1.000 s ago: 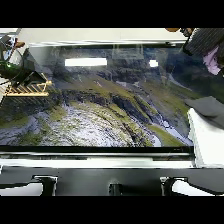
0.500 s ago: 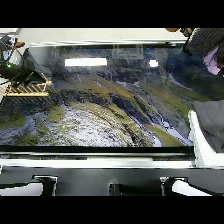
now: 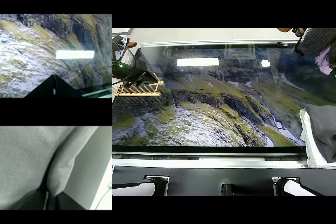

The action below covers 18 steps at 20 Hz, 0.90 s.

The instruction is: Fold the clothes and pants, and hang the long-sleeved shirts on hangers.

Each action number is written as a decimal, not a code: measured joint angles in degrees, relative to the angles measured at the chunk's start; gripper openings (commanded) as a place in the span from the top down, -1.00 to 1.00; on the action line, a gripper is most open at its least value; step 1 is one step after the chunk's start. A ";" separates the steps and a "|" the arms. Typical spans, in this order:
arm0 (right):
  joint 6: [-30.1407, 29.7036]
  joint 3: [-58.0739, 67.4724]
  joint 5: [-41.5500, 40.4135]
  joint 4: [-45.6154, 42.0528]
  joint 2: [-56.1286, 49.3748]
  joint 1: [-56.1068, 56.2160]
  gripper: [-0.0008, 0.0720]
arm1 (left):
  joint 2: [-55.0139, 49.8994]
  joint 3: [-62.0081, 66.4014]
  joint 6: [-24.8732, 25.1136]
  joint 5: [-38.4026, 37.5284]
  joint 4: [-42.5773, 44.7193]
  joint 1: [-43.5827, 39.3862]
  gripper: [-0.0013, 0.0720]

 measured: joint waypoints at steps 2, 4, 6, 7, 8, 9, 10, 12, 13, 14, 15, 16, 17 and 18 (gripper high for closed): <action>-0.02 -0.66 0.00 -0.07 0.13 0.00 0.87 | 0.00 0.00 0.00 0.00 0.00 0.02 0.92; -0.07 -1.03 0.04 -0.22 0.20 0.00 0.87 | 0.00 0.00 0.00 0.00 0.00 0.02 0.92; -0.26 -1.20 0.26 -0.22 0.24 0.00 0.66 | 0.00 0.00 0.00 0.00 0.00 0.02 0.92; -0.26 -1.25 0.33 -0.24 0.24 0.00 0.32 | 0.00 0.00 0.00 0.00 0.00 0.00 0.92; -0.37 -1.27 0.13 -0.28 0.24 0.00 -0.06 | 0.00 0.00 0.02 0.00 0.00 0.02 0.92; -0.76 -1.31 -0.04 -0.26 0.24 -0.02 -0.26 | 0.00 0.00 0.00 0.00 0.00 0.00 0.92; -1.62 -1.31 -0.09 -0.22 0.26 -0.02 -0.29 | 0.00 0.00 0.02 0.02 0.02 0.00 0.92; -3.78 -1.33 -0.37 -0.04 0.70 -0.02 -0.28 | 0.00 0.00 0.11 0.02 0.02 0.02 0.92; -4.90 -1.31 0.00 -0.02 1.42 -0.02 -0.22 | 0.00 0.00 0.57 0.02 0.13 0.00 0.92; -5.77 -1.07 1.22 0.52 2.58 -0.02 -0.07 | 0.00 0.00 1.09 0.02 0.55 -0.13 0.92; -6.78 -0.63 3.15 2.38 3.98 -0.02 0.14 | 0.00 0.00 1.51 0.02 1.42 -0.35 0.92; -8.76 0.04 6.16 6.19 5.68 -0.02 0.29 | 0.00 0.00 2.21 0.04 2.91 -0.87 0.92; -11.39 0.83 9.92 11.47 7.21 0.07 0.30 | 0.00 -0.02 2.71 0.02 4.79 -1.66 0.92; -14.62 1.75 14.53 18.10 8.55 0.70 0.45 | 0.00 -0.07 3.28 0.07 7.58 -2.84 0.92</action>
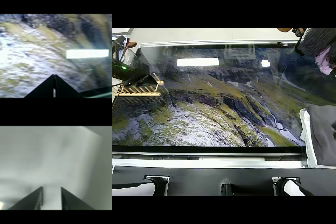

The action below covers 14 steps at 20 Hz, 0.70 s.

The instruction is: Fold the clothes and pants, and hang the long-sleeved shirts on hangers.

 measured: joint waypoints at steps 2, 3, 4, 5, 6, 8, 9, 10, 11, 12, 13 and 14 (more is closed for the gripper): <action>-5.95 1.79 6.95 12.44 1.29 3.98 0.81 | 0.00 -0.42 0.92 0.39 5.81 -3.02 0.92; -8.50 2.38 9.07 16.92 1.40 7.26 0.87 | 0.02 -0.94 1.57 0.74 8.26 -4.68 0.92; -10.93 2.84 10.45 20.41 1.20 11.76 0.87 | 0.11 -1.79 2.43 1.11 10.47 -6.51 0.92; -12.83 3.15 11.15 22.51 0.74 16.37 0.87 | 0.33 -2.86 3.28 1.51 12.09 -8.13 0.92; -14.43 3.37 11.37 23.96 0.07 21.68 0.87 | 0.55 -4.28 4.20 1.99 13.44 -9.79 0.92; -16.55 3.65 11.26 24.79 -1.31 31.41 0.87 | 1.14 -7.02 5.66 2.93 15.34 -12.41 0.92; -17.38 3.74 11.08 24.59 -1.81 35.45 0.87 | 1.40 -8.24 6.36 3.41 16.09 -13.55 0.92; -18.29 3.80 10.88 23.74 -2.23 39.15 0.87 | 1.55 -9.07 6.84 3.69 16.52 -14.40 0.92; -18.97 3.85 10.80 22.51 -2.49 42.16 0.86 | 1.68 -9.73 7.02 3.76 16.94 -15.15 0.92; -19.69 3.89 10.54 21.11 -2.67 44.22 0.86 | 1.79 -10.19 7.10 3.76 17.27 -15.65 0.92; -20.13 3.91 10.25 19.96 -2.80 45.68 0.86 | 1.84 -10.49 7.17 3.72 17.46 -16.02 0.92; -20.48 3.91 9.75 18.73 -2.91 46.82 0.86 | 1.88 -10.73 7.28 3.67 17.68 -16.33 0.91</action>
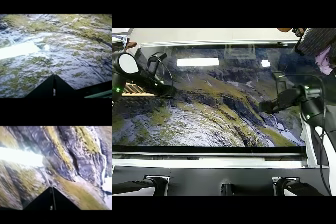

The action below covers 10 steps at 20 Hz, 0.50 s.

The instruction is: Fold the clothes and pants, and hang the long-sleeved shirts on hangers.

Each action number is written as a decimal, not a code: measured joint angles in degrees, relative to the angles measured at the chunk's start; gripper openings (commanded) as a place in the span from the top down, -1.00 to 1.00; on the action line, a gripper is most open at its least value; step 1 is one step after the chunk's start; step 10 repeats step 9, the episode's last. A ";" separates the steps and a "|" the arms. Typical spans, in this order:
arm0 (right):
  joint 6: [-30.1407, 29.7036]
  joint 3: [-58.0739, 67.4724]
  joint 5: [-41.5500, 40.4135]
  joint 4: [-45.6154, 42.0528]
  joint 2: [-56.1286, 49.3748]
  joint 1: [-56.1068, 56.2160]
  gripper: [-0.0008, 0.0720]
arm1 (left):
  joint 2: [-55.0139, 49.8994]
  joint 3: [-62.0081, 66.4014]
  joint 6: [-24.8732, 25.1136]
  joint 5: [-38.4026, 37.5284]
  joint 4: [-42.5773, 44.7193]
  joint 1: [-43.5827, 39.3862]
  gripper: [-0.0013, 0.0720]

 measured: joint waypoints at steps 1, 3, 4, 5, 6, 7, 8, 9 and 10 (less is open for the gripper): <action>-0.35 0.00 -0.44 -0.94 -0.07 0.76 0.86 | 0.04 -0.20 0.02 -0.07 0.09 -0.17 0.91; -0.79 0.00 -0.76 -2.08 -0.15 1.77 0.86 | 0.04 -0.42 0.09 -0.13 0.26 -0.44 0.92; -0.92 0.00 -0.76 -2.43 -0.20 2.05 0.86 | 0.09 -0.46 0.17 -0.13 0.35 -0.52 0.91; -0.98 0.00 -0.79 -2.78 -0.20 2.25 0.86 | 0.09 -0.55 0.17 -0.15 0.42 -0.57 0.92; -1.16 0.02 -0.79 -3.06 -0.20 2.40 0.86 | 0.09 -0.57 0.20 -0.15 0.44 -0.61 0.92; -1.16 0.02 -0.79 -3.19 -0.20 2.54 0.86 | 0.09 -0.59 0.20 -0.15 0.46 -0.68 0.92; -1.20 0.02 -0.79 -3.21 -0.20 2.58 0.86 | 0.09 -0.61 0.20 -0.20 0.46 -0.68 0.91; -1.33 0.02 -0.79 -3.43 -0.20 2.67 0.86 | 0.09 -0.61 0.20 -0.20 0.46 -0.68 0.92; -1.33 0.02 -0.79 -3.43 -0.20 2.67 0.86 | 0.09 -0.61 0.20 -0.20 0.46 -0.68 0.92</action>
